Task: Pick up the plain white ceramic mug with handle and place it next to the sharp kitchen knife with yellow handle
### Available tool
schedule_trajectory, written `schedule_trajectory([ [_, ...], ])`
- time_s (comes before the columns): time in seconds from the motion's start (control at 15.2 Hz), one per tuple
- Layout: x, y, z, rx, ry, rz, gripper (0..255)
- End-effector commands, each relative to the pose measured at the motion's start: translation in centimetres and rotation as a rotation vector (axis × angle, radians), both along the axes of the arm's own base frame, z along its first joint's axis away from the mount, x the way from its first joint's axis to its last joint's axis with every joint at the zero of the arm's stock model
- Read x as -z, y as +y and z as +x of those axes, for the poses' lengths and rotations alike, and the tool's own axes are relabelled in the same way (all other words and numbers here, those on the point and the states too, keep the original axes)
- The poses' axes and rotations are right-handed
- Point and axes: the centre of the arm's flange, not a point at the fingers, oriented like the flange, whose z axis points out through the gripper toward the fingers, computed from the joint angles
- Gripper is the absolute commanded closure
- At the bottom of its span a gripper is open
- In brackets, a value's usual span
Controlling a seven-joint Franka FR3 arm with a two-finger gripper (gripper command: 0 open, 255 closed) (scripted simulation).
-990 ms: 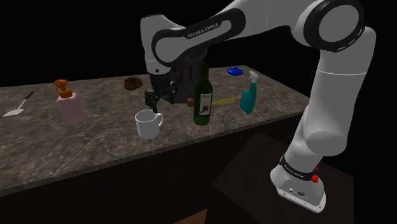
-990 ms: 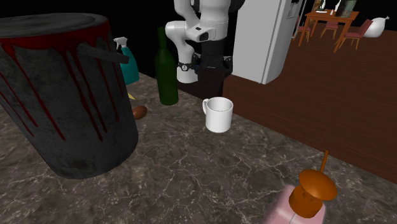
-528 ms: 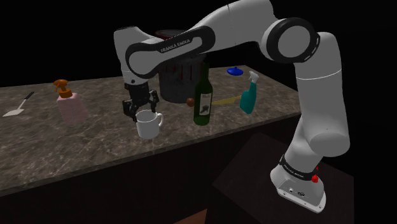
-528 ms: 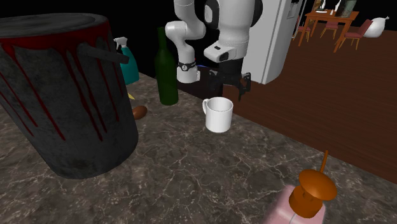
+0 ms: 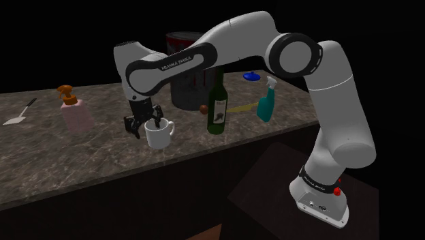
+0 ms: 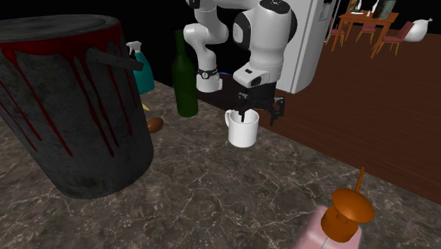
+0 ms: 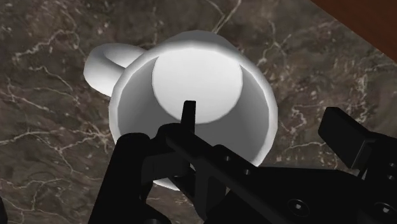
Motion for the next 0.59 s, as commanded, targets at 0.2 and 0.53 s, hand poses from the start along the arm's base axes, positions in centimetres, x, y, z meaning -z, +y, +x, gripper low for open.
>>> schedule_trajectory([
  [0.2, 1.33, 0.09, -0.15, 0.000, 0.000, 0.000, 0],
  [0.53, 1.32, 0.08, -0.14, 0.000, 0.000, 0.000, 0],
])
